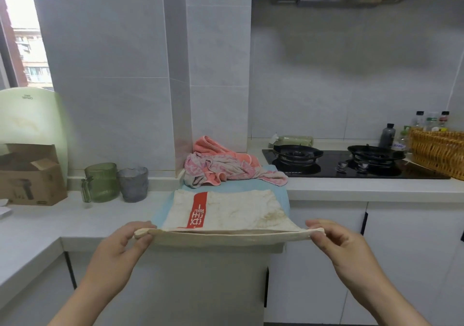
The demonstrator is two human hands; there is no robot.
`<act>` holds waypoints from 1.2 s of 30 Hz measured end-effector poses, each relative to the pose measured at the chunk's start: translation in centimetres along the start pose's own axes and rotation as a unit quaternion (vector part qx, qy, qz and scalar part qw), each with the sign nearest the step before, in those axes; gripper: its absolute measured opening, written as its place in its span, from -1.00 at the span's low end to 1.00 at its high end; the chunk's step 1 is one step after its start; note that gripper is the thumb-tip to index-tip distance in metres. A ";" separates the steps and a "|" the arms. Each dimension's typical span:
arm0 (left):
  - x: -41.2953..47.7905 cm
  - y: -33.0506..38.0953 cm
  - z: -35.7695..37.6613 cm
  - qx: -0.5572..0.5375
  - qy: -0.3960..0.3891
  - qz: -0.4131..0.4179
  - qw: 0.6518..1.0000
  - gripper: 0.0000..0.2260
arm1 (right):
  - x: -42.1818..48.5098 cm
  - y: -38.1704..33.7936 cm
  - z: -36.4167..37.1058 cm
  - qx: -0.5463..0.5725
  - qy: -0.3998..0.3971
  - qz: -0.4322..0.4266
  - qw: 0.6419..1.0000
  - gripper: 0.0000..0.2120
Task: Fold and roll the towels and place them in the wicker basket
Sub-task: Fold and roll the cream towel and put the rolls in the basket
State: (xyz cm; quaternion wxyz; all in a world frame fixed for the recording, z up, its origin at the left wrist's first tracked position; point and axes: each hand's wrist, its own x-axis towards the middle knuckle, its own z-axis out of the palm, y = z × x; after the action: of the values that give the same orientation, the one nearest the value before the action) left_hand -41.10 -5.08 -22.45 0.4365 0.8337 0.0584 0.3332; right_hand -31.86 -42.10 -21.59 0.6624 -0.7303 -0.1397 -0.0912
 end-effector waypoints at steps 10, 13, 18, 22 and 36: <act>6.8 3.2 1.3 -0.041 0.045 -0.036 0.998 -0.85 | 6.0 -3.9 1.8 -0.032 0.056 -0.033 0.997 -0.84; 9.7 0.3 2.7 -0.019 0.005 -0.107 0.994 -0.76 | 9.0 -2.4 3.0 -0.066 0.047 -0.010 0.997 -0.83; 13.5 -4.6 4.9 -0.060 -0.080 -0.279 0.955 -0.70 | 14.8 1.9 4.6 -0.113 -0.021 0.104 0.988 -0.76; 15.7 -6.4 6.3 0.013 -0.114 -0.317 0.941 -0.75 | 18.0 4.2 5.8 -0.174 -0.070 0.147 0.971 -0.79; 16.9 -5.7 7.3 0.228 -0.193 -0.098 0.949 -0.88 | 20.6 4.5 6.4 -0.386 -0.192 0.129 0.893 -0.90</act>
State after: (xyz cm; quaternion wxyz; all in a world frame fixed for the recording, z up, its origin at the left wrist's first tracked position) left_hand -22.54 -0.04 -21.17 0.2680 0.9496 0.1290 0.0993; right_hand -11.24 -34.42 -19.93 0.2946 -0.9434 -0.1222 0.0906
